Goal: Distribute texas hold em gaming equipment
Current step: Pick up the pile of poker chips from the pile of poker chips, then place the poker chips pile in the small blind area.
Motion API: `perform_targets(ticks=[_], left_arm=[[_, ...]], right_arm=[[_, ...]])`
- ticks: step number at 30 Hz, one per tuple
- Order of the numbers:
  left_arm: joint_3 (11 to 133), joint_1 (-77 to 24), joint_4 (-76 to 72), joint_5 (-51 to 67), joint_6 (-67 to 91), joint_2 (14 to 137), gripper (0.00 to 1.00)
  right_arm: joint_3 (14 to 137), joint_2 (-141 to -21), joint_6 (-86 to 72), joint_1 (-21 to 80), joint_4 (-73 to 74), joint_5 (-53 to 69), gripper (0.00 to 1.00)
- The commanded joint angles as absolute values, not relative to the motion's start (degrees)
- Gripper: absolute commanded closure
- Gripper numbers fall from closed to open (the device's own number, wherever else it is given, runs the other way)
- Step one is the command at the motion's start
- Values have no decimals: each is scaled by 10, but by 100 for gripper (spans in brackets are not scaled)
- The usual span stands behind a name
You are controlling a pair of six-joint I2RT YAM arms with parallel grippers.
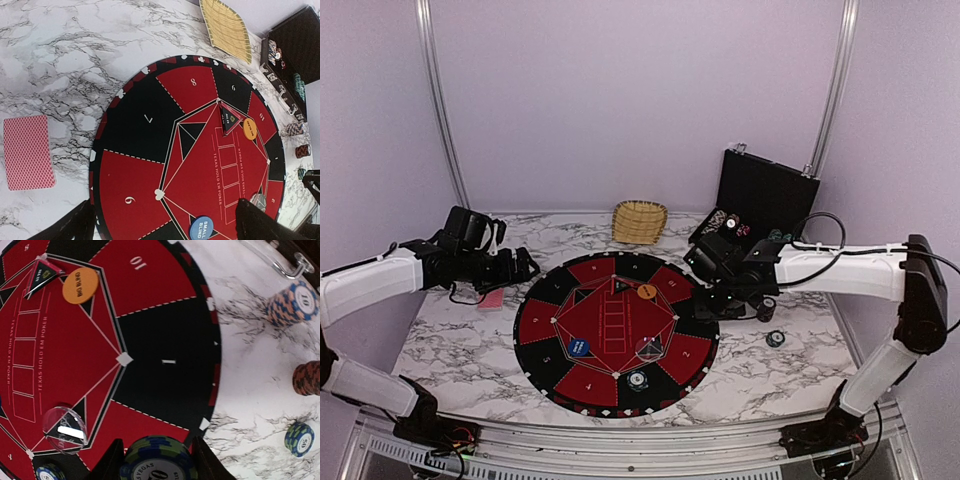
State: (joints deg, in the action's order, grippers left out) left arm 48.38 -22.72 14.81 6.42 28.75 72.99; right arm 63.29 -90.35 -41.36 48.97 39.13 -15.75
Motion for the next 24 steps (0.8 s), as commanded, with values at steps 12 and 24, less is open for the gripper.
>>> perform_targets(ticks=[12, 24], left_arm=[[454, -144, 188, 67, 277, 684, 1], [454, -110, 189, 78, 269, 686, 1]], right_arm=[[995, -1193, -302, 624, 403, -158, 72], [1283, -1390, -221, 689, 444, -127, 72]])
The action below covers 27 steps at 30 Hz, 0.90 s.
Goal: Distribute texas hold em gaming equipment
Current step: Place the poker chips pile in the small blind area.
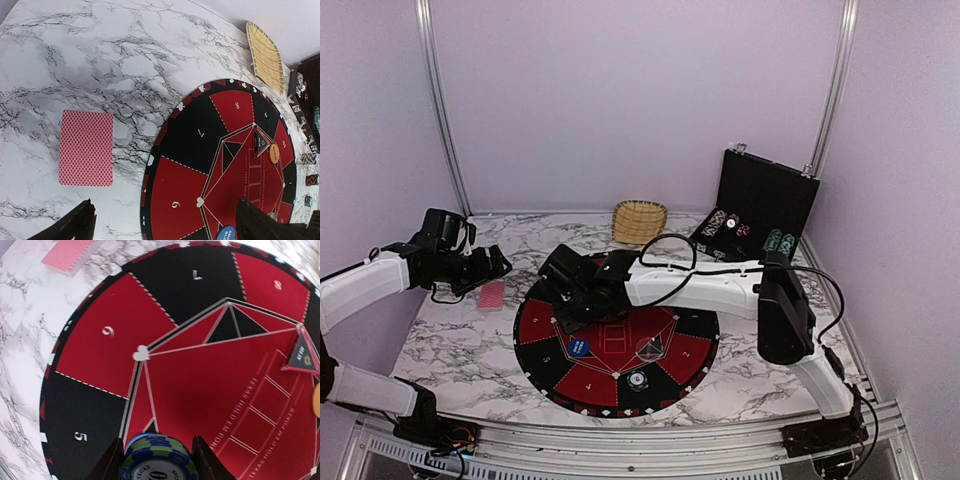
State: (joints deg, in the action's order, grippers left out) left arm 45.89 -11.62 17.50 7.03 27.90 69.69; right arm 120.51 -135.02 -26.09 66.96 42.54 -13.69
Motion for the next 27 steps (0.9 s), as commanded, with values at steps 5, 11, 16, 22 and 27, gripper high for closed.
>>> perform_targets(ticks=[5, 11, 16, 22, 27], left_arm=[[453, -109, 189, 81, 271, 686, 1], [451, -109, 190, 85, 272, 684, 1], [448, -109, 189, 85, 272, 685, 1], [446, -109, 185, 87, 273, 685, 1], [446, -109, 182, 90, 272, 689, 1]], right_arm=[[1354, -1442, -196, 705, 437, -104, 71], [1374, -1472, -184, 713, 411, -85, 70], [1382, -1490, -179, 714, 409, -83, 70], [1382, -1508, -172, 714, 403, -91, 70], [1385, -1516, -167, 715, 403, -106, 67]])
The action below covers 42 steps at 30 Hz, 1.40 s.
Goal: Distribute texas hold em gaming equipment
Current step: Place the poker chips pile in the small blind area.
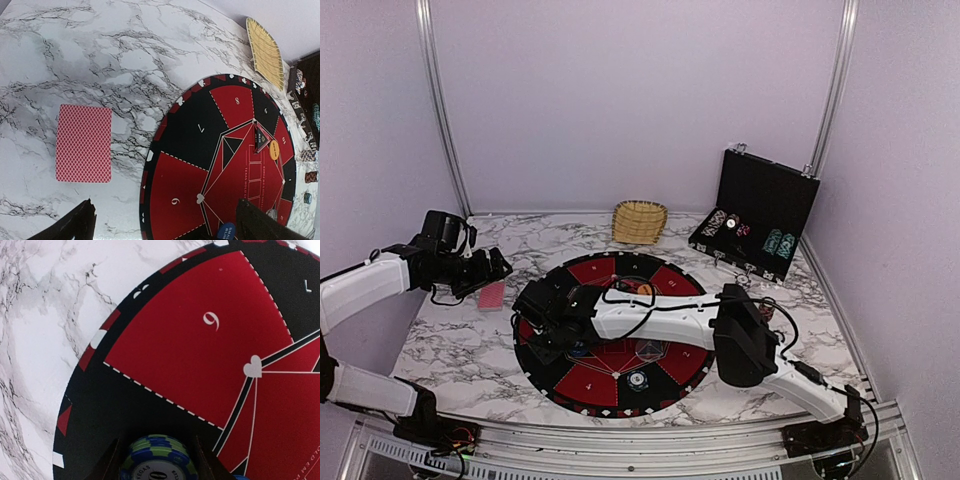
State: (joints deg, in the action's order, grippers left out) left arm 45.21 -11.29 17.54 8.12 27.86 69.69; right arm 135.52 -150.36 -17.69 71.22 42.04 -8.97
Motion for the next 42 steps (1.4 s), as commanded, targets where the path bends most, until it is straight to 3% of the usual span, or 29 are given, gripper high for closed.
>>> perform_targets(ticks=[1, 5, 31, 42], left_arm=[[447, -109, 182, 91, 272, 690, 1], [447, -109, 180, 92, 272, 691, 1], [454, -109, 177, 108, 272, 699, 1], [460, -113, 176, 120, 269, 702, 1]], right_arm=[[1385, -1518, -168, 715, 404, -107, 67], [1385, -1523, -168, 714, 412, -107, 64], [1390, -1471, -171, 700, 423, -98, 20], [1332, -1396, -183, 679, 416, -101, 13]])
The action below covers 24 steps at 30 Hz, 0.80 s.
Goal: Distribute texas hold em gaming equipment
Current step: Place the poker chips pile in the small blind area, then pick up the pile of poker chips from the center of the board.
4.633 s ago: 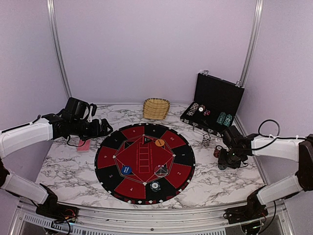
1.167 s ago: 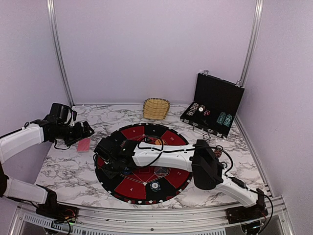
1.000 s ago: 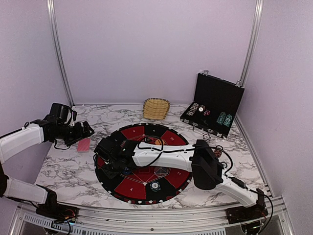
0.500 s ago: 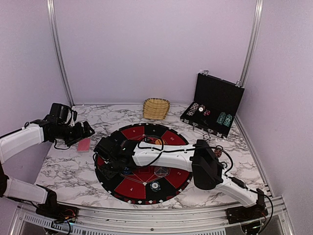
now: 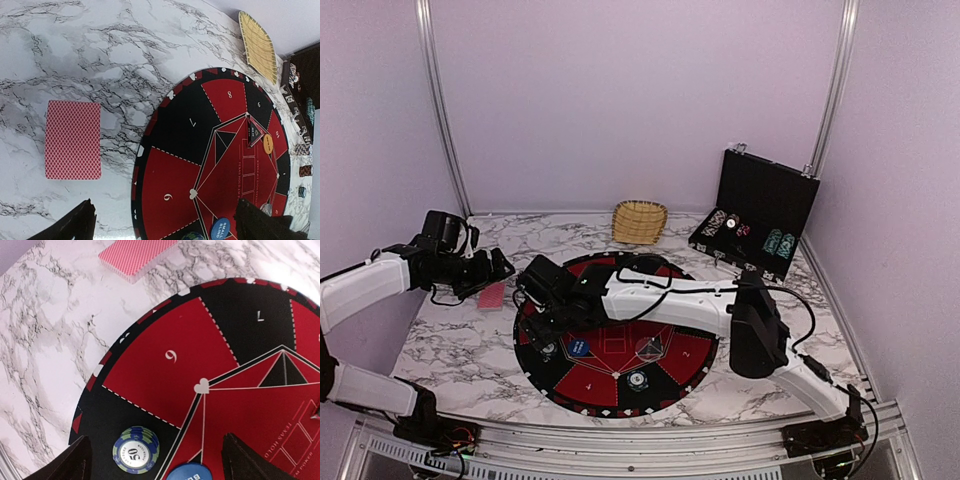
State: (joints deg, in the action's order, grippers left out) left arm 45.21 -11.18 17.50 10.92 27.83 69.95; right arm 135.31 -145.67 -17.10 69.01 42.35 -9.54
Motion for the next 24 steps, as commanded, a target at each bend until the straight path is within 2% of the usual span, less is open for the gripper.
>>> perform_targets(ticks=[1, 12, 24], left_arm=[[461, -115, 176, 121, 269, 702, 1], [489, -187, 177, 91, 265, 723, 1], [542, -238, 171, 80, 271, 778, 1]], right_arm=[[1317, -1382, -186, 675, 411, -104, 13], [988, -1141, -256, 618, 344, -154, 14], [637, -862, -407, 522, 388, -190, 21]])
